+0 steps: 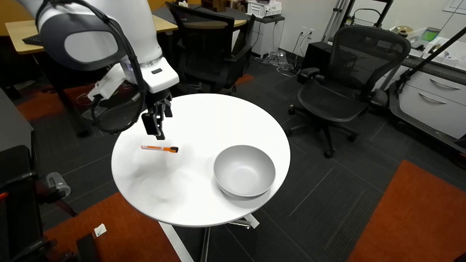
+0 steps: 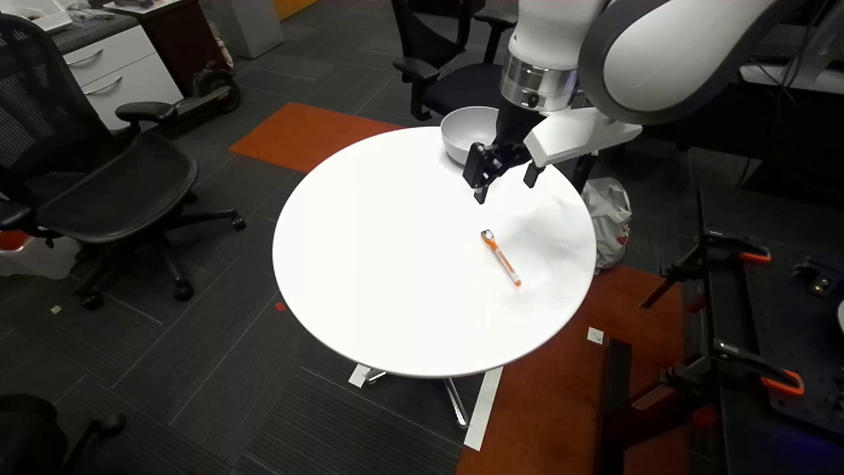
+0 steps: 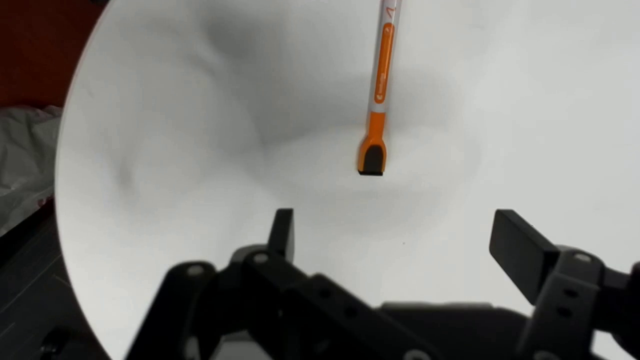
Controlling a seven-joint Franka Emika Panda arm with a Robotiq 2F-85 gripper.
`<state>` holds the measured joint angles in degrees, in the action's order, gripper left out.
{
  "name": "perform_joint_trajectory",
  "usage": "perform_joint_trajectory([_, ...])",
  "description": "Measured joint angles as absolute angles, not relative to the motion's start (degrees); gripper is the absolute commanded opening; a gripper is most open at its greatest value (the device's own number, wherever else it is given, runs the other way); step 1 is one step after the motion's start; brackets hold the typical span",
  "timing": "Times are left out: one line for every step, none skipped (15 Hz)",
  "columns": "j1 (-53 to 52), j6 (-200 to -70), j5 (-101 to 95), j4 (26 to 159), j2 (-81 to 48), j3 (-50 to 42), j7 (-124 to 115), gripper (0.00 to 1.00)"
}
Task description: Put the marker on the table
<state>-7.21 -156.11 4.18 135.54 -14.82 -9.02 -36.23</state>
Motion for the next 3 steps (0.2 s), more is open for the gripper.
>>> perform_joint_trajectory([-7.0, -156.1, 3.9, 135.8, -14.1, -9.0, -36.2, 1.00])
perform_joint_trajectory([-6.8, -156.1, 3.9, 136.0, -13.6, -9.0, -36.0, 1.00])
perform_joint_trajectory([-6.5, -156.1, 3.9, 136.0, -13.2, -9.0, -35.5, 1.00])
